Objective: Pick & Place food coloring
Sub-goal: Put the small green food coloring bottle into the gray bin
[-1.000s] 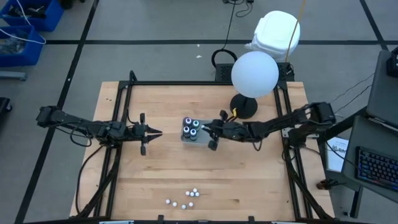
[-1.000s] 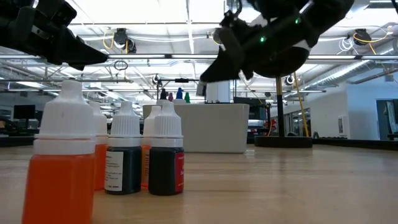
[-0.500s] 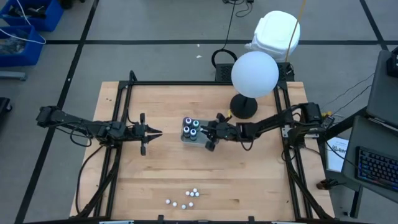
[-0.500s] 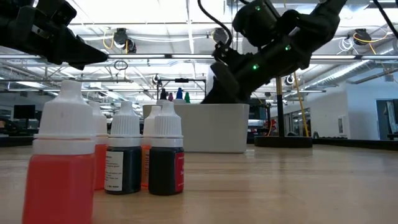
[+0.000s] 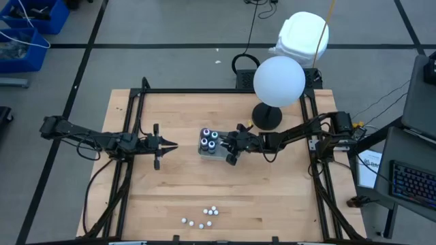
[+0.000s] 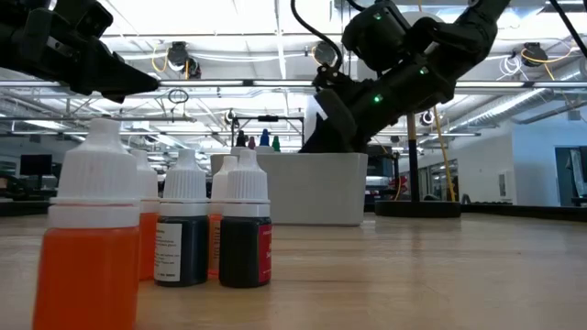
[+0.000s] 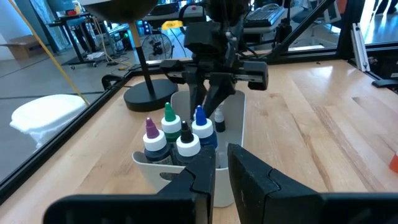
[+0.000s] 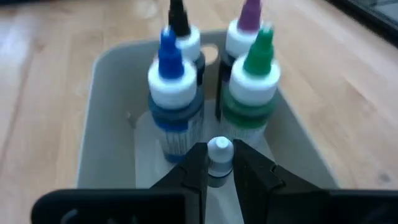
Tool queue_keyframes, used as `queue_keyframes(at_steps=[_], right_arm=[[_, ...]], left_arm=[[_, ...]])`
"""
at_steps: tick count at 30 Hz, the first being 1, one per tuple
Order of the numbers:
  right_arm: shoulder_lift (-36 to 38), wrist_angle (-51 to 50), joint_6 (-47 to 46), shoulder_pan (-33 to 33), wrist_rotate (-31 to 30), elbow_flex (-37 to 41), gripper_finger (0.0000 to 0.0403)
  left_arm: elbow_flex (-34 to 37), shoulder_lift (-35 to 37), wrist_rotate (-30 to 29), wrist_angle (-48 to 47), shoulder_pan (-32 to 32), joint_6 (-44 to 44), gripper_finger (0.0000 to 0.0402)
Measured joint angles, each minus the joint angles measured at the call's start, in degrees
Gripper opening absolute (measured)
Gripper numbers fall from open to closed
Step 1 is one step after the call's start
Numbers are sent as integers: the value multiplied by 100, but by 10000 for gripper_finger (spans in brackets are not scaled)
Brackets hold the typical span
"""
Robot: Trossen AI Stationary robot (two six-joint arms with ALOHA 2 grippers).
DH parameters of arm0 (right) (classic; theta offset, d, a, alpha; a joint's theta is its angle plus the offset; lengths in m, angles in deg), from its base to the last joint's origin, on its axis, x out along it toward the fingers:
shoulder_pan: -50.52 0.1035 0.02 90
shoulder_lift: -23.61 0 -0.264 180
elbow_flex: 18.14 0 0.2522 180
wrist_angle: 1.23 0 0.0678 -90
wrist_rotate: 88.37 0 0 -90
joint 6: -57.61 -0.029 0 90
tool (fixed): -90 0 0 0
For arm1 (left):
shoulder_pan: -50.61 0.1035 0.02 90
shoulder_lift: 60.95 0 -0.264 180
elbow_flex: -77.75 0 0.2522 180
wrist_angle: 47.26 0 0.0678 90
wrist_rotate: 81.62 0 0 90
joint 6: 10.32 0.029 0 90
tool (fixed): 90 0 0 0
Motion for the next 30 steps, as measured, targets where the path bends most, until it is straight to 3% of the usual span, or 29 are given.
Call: queue_keyframes(at_steps=[7, 16, 30], right_arm=[[35, -805, 438, -299, 237, -461, 47], [28, -1719, 883, -640, 1257, -676, 47], [15, -1810, 901, -661, 1269, -667, 47]], left_arm=[[0, -1, -1, 41, 0, 0, 51], [0, -2, -2, 30, 0, 140, 51], [0, 0, -2, 39, 0, 144, 51]])
